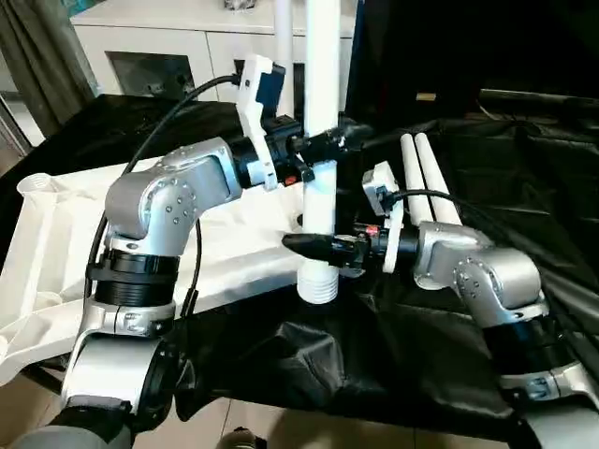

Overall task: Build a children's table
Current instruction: Pick table leg

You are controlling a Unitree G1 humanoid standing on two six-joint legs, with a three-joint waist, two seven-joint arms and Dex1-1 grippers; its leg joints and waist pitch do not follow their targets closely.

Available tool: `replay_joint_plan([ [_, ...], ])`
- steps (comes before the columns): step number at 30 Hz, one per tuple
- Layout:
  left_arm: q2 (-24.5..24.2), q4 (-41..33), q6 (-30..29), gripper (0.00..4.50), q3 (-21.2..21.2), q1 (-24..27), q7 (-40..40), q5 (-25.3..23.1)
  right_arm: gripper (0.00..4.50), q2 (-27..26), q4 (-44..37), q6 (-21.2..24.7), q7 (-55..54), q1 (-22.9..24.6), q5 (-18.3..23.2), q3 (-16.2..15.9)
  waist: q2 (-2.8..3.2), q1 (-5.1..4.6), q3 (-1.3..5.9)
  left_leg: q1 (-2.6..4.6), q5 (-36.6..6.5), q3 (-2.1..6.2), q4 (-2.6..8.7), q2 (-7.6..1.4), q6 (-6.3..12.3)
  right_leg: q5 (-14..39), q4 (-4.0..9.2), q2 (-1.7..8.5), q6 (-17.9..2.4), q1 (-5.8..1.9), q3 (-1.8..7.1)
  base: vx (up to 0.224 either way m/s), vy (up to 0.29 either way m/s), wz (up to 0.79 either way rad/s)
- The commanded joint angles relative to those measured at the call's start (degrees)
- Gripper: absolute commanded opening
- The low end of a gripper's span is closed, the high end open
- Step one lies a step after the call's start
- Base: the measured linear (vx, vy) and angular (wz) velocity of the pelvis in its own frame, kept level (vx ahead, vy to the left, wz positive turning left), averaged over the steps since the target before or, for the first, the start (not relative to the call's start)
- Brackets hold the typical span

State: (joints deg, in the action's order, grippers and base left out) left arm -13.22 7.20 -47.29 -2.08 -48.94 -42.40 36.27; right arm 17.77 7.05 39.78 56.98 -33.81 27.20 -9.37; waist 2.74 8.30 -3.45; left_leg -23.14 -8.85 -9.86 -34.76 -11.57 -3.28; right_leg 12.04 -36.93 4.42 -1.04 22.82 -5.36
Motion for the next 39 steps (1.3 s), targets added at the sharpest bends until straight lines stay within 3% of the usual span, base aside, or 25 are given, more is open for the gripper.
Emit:
replay_joint_plan([
  [1,-0.79,-0.61,0.71,1.79,0.33,0.15,-0.87,-0.48,3.02,0.85,0.88,-0.56,0.69,-0.96,-1.57,-1.15,-0.91,0.09,4.73,1.08,-7.79,0.56,3.33,-1.35,0.06,6.78,4.75,3.95,-8.84,-3.28,3.13,0.000,0.000,0.00],
  [15,-1.01,0.17,1.19,1.79,0.82,-0.25,-1.90,-0.63,3.02,1.31,2.21,1.32,1.79,-1.49,-1.35,-1.58,-0.59,0.12,4.79,1.16,-8.05,0.59,3.27,-1.38,0.39,6.46,4.72,3.90,-9.61,-3.26,3.04,0.000,0.000,0.00],
  [16,-0.96,-0.14,1.00,1.79,0.96,-0.13,-1.93,-0.53,2.73,1.42,2.28,1.92,2.01,-1.36,-1.25,-1.85,-0.64,0.10,4.85,1.15,-7.59,0.61,3.24,-1.40,0.51,5.18,4.57,3.85,-9.88,-3.28,3.05,0.000,0.000,0.00],
  [25,-1.18,-0.35,0.66,1.79,1.22,-0.33,-2.24,-0.22,2.03,1.30,2.68,3.10,2.54,-1.38,-0.64,-2.15,-0.57,0.17,4.81,1.19,-8.18,0.66,3.31,-1.46,0.26,6.08,4.61,3.90,-9.75,-3.26,3.03,0.000,0.000,0.00],
  [35,-1.30,-0.14,0.91,1.79,1.14,-0.49,-1.95,-0.40,1.93,0.88,2.68,3.73,2.33,-1.17,-0.40,-1.70,-0.55,0.21,4.87,1.23,-8.03,0.63,3.23,-1.44,0.26,5.03,4.50,3.91,-10.18,-3.27,3.04,0.000,0.000,0.00],
  [36,-1.33,0.07,1.17,1.79,1.08,-0.62,-1.83,-0.58,1.93,0.72,2.75,3.74,2.13,-1.20,-0.33,-1.50,-0.28,0.28,4.90,1.21,-8.05,0.68,3.20,-1.43,0.21,5.03,4.47,3.97,-10.22,-3.28,3.04,0.000,0.000,0.00],
  [37,-0.96,0.93,2.60,2.14,0.58,-0.91,0.12,-1.84,1.93,0.46,2.90,3.57,1.78,-1.22,-0.30,-1.21,-0.43,0.20,4.87,1.14,-8.19,0.66,3.22,-1.41,0.16,4.96,4.54,3.91,-10.11,-3.33,3.05,0.000,0.000,0.00],
  [39,-0.67,1.93,3.45,2.35,-0.16,-1.26,1.32,-2.33,1.93,0.16,3.16,3.29,1.34,-1.27,-0.36,-0.93,-0.42,0.22,4.85,1.19,-8.46,0.66,3.23,-1.34,0.08,5.35,4.65,3.91,-9.93,-3.30,3.02,0.000,0.000,0.00],
])
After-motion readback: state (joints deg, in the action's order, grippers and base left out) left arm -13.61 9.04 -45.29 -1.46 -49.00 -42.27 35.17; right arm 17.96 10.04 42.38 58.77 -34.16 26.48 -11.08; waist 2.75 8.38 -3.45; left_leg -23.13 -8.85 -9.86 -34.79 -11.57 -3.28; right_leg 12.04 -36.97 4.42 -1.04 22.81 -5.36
